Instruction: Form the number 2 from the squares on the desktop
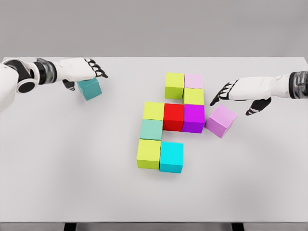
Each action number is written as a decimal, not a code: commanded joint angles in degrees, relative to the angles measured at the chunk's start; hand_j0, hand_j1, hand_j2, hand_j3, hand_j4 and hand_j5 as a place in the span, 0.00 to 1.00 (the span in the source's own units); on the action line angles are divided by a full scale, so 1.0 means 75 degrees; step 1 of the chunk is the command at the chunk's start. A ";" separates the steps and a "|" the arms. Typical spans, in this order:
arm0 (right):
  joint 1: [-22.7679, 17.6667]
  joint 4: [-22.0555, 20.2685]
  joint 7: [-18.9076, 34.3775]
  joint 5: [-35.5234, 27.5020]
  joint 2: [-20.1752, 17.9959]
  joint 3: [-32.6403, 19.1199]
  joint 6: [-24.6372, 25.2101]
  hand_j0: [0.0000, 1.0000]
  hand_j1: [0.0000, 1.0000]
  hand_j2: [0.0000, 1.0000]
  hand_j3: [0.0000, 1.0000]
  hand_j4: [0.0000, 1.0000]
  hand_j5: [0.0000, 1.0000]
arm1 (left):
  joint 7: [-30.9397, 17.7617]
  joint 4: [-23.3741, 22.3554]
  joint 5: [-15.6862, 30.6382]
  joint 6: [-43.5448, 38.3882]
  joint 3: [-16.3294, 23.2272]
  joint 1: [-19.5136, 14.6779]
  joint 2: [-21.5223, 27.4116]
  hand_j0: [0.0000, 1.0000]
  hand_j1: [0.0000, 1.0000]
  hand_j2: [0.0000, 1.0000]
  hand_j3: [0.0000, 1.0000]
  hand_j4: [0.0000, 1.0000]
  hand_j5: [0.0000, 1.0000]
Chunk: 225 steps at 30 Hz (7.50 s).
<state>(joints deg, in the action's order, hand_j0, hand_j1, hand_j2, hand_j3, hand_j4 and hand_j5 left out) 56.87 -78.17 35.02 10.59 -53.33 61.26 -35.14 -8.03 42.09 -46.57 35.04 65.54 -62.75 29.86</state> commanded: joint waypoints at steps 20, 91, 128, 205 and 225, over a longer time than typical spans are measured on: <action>-0.0152 0.0532 -0.0003 0.0346 0.0467 0.0000 0.0019 0.92 0.92 0.92 0.92 0.92 0.92 | -0.0254 -0.0022 0.0022 -0.0006 0.0074 -0.0023 -0.0172 0.66 0.66 0.66 0.66 0.66 0.66; -0.0422 0.0579 -0.0003 0.1096 0.0560 0.0188 0.0019 0.56 0.56 0.56 0.56 0.56 0.56 | -0.0406 -0.0890 0.0034 -0.0006 -0.0161 -0.0668 -0.0829 1.00 1.00 1.00 1.00 1.00 1.00; -0.0773 -0.2914 -0.0003 0.0991 -0.0916 0.0059 0.0019 0.56 0.56 0.56 0.56 0.56 0.56 | -0.0418 -0.1393 0.0010 -0.0006 0.0250 -0.0469 -0.1379 1.00 1.00 1.00 1.00 1.00 1.00; -0.0914 -0.2339 -0.0003 0.0663 -0.2018 0.0492 0.0019 0.99 0.99 0.99 0.99 0.99 0.99 | -0.0406 -0.0233 0.0198 -0.0006 0.0168 -0.0258 -0.0747 1.00 1.00 1.00 1.00 1.00 1.00; -0.0914 -0.2363 -0.0003 0.0686 -0.1561 0.0492 0.0019 0.99 0.99 0.99 0.99 0.99 0.99 | -0.0406 -0.0538 0.0198 -0.0006 -0.0043 -0.0399 -0.1157 1.00 1.00 1.00 1.00 1.00 1.00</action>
<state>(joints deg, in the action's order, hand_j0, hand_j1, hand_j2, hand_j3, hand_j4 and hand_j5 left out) 50.01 -95.84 35.01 15.96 -65.47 64.99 -35.11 -11.06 38.11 -45.29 35.06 65.98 -65.65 21.22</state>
